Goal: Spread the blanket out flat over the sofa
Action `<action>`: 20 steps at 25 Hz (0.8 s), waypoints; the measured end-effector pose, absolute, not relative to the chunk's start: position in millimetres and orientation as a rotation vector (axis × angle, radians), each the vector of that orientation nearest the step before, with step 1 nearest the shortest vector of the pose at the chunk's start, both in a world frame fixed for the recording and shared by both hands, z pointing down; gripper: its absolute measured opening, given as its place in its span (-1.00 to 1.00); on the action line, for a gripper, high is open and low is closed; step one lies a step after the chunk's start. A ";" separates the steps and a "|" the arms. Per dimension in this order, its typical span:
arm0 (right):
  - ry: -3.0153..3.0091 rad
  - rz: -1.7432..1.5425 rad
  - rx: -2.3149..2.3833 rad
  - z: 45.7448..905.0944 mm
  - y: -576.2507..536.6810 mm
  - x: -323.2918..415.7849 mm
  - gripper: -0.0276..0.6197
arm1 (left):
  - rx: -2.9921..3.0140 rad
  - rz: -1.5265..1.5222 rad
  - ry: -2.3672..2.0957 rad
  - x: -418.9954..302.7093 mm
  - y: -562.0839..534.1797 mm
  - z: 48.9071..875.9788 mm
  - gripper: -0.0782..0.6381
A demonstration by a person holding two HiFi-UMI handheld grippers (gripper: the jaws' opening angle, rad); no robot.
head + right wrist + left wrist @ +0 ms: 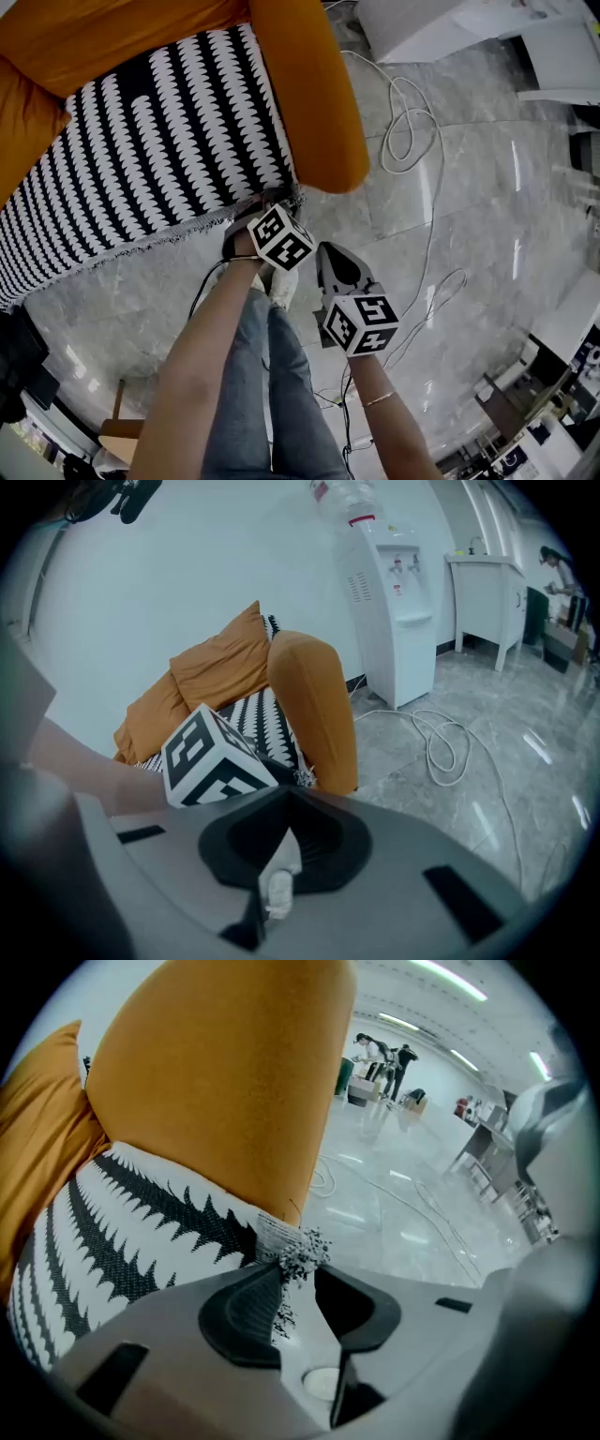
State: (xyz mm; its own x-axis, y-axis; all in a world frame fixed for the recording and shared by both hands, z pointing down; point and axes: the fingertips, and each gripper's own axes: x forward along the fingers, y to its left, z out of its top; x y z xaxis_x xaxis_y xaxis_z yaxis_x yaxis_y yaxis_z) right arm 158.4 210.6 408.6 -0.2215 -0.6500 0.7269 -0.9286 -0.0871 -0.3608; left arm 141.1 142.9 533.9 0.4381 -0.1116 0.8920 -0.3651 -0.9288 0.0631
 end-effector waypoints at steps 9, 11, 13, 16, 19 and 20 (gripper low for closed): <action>-1.860 1.214 1.712 422.6 208.9 162.9 -0.88 | 2.383 1.310 -0.430 128.4 191.4 535.2 -0.46; -1.869 1.200 1.701 415.5 211.1 159.9 -0.88 | 2.360 1.245 -0.468 120.3 200.7 521.9 -0.49; -1.878 1.188 1.690 406.8 214.6 157.5 -0.88 | 2.321 1.179 -0.510 112.4 207.5 507.4 -0.52; -1.891 1.175 1.678 391.2 215.6 154.6 -0.88 | 2.273 1.087 -0.585 100.5 207.0 481.1 -0.56; -1.922 1.150 1.662 374.3 209.9 151.3 -0.88 | 2.278 1.036 -0.654 91.0 196.8 451.5 -0.58; -1.936 1.138 1.657 368.5 206.8 150.0 -0.88 | 2.290 1.023 -0.677 88.4 191.8 441.3 -0.58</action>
State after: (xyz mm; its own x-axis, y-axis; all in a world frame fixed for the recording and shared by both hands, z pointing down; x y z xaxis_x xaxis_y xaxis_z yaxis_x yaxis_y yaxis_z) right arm 150.0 206.8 368.5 -0.2558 -0.6585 0.7078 -0.9387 -0.0056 -0.3446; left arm 88.4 191.8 441.3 0.5860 -0.2229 0.7790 -0.6302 -0.7297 0.2653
